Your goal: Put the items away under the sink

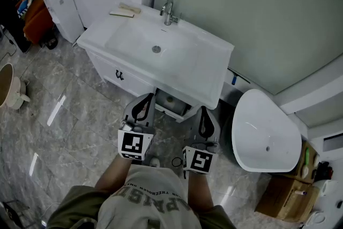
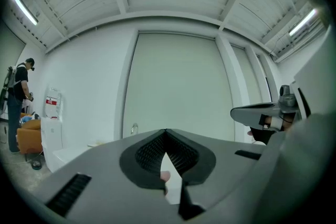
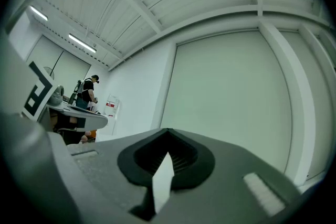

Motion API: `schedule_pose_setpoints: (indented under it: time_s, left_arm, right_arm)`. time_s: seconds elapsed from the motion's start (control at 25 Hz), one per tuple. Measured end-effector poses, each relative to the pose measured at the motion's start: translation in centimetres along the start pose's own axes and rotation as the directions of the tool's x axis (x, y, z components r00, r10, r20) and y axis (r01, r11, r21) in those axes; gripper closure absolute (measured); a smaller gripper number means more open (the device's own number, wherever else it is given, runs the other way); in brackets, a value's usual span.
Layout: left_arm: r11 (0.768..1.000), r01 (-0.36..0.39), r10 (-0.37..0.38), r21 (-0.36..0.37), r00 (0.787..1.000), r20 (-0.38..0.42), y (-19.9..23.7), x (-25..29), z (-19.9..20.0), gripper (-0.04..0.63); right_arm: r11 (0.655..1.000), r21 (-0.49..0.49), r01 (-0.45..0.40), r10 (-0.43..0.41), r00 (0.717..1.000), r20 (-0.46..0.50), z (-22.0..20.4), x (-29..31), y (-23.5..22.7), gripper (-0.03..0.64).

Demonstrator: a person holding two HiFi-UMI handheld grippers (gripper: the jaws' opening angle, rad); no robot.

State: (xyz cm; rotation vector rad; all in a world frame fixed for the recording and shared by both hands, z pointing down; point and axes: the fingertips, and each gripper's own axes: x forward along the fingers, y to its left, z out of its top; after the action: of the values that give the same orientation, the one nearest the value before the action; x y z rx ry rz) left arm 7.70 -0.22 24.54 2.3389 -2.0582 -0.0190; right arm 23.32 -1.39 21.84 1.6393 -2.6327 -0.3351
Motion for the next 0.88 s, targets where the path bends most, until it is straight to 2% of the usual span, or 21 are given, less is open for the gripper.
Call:
schedule_pose_setpoints:
  time_s: [0.52, 0.88]
  left_arm:
    - [1.0, 0.012, -0.012, 0.006, 0.999, 0.038, -0.4, 0.4, 1.1, 0.585]
    - [1.0, 0.009, -0.009, 0.001, 1.0, 0.026, -0.5, 0.4, 0.8, 0.586]
  right_arm:
    - [0.999, -0.035, 0.012, -0.012, 1.0, 0.017, 0.6, 0.4, 0.3, 0.618]
    - [1.0, -0.013, 0.018, -0.017, 0.999, 0.033, 1.2, 0.4, 0.2, 0.618]
